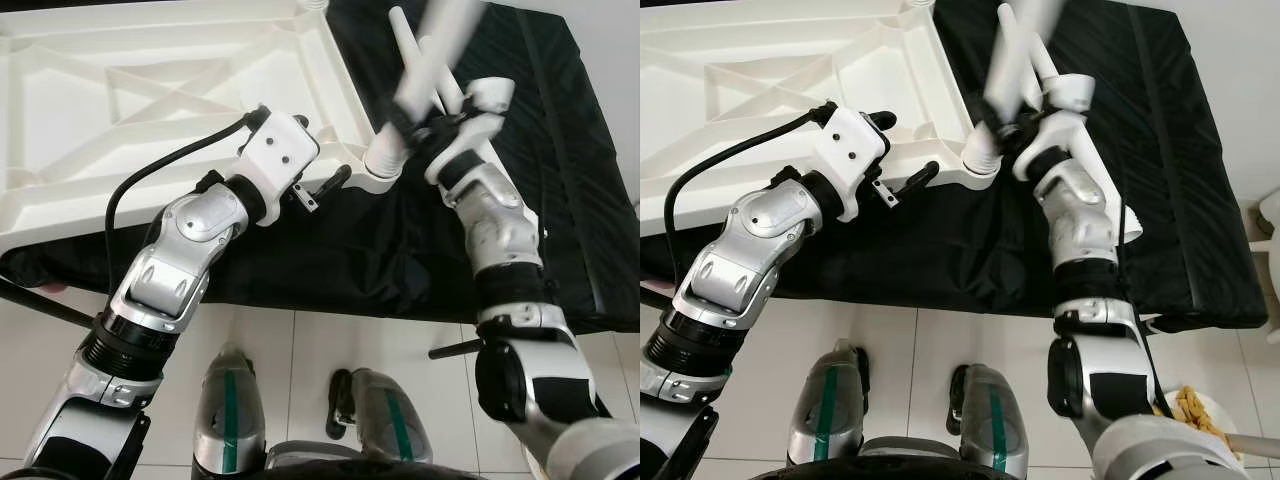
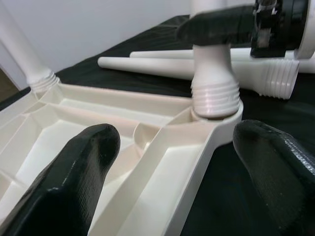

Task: Building children table

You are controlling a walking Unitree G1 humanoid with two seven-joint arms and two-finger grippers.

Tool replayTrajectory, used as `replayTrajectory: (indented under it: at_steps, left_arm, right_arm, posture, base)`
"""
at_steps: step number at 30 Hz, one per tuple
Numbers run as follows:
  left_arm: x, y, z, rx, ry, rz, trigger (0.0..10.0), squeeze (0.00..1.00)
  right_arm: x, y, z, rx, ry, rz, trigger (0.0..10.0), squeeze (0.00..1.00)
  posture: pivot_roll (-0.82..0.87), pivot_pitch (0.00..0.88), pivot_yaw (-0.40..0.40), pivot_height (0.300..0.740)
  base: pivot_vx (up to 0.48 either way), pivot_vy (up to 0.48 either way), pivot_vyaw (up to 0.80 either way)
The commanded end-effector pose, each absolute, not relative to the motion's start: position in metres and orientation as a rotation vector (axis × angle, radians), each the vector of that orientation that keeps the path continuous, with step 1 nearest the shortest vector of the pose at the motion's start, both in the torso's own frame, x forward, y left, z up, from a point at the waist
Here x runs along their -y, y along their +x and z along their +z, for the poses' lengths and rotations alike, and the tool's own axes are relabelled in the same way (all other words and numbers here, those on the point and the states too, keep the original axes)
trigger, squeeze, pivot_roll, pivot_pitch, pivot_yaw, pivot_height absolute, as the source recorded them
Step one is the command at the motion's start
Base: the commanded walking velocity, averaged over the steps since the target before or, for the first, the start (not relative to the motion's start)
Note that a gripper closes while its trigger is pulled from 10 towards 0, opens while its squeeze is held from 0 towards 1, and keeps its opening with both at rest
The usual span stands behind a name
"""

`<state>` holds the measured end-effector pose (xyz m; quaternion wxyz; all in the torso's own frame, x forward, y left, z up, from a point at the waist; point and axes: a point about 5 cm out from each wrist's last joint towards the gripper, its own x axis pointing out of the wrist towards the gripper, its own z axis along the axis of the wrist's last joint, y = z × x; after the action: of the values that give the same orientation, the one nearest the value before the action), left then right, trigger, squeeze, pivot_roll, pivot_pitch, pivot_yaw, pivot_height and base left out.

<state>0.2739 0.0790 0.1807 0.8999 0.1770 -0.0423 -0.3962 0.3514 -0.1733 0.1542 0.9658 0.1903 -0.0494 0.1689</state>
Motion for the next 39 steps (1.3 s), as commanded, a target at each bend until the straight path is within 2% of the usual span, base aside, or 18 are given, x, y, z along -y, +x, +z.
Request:
replayTrajectory:
  at_steps: [1,2,4,15,23,29,39]
  left_arm:
    - [-0.078,0.272,0.18,0.077,0.364,-0.841,10.0,0.0]
    - [-0.078,0.272,0.18,0.077,0.364,-0.841,10.0,0.0]
    - [-0.078,0.274,0.181,0.079,0.366,-0.841,10.0,0.0]
    - [-0.078,0.274,0.181,0.079,0.365,-0.831,10.0,0.0]
    - [-0.077,0.272,0.177,0.059,0.361,-0.844,10.0,0.0]
    - [-0.073,0.27,0.168,0.022,0.372,-0.893,10.0,0.0]
    - [-0.072,0.27,0.164,0.001,0.383,-0.924,10.0,0.0]
  right_arm:
    - [0.177,0.345,0.129,-0.011,0.379,0.305,10.0,0.0]
    - [0.177,0.345,0.129,-0.011,0.379,0.305,10.0,0.0]
    - [0.156,0.339,0.133,0.006,0.241,0.457,10.0,0.0]
    - [0.135,0.334,0.149,0.097,0.137,0.633,10.0,0.0]
    - [0.135,0.331,0.16,0.172,0.202,0.639,10.0,0.0]
    - [0.146,0.333,0.18,0.273,0.325,0.58,10.0,0.0]
    - [0.153,0.335,0.19,0.313,0.307,0.558,10.0,0.0]
  posture:
    - [0.08,0.082,-0.041,0.74]
    - [0.08,0.082,-0.041,0.74]
    - [0.07,0.079,-0.041,0.74]
    - [0.08,0.081,-0.051,0.74]
    - [0.08,0.081,-0.053,0.74]
    - [0.07,0.076,-0.047,0.74]
    - [0.07,0.069,-0.045,0.74]
  base:
    - [0.0,0.0,0.0]
    - [0.0,0.0,0.0]
    - [0.0,0.0,0.0]
    - [0.0,0.0,0.0]
    - [0.0,0.0,0.0]
    - [0.0,0.0,0.0]
    - [0.0,0.0,0.0]
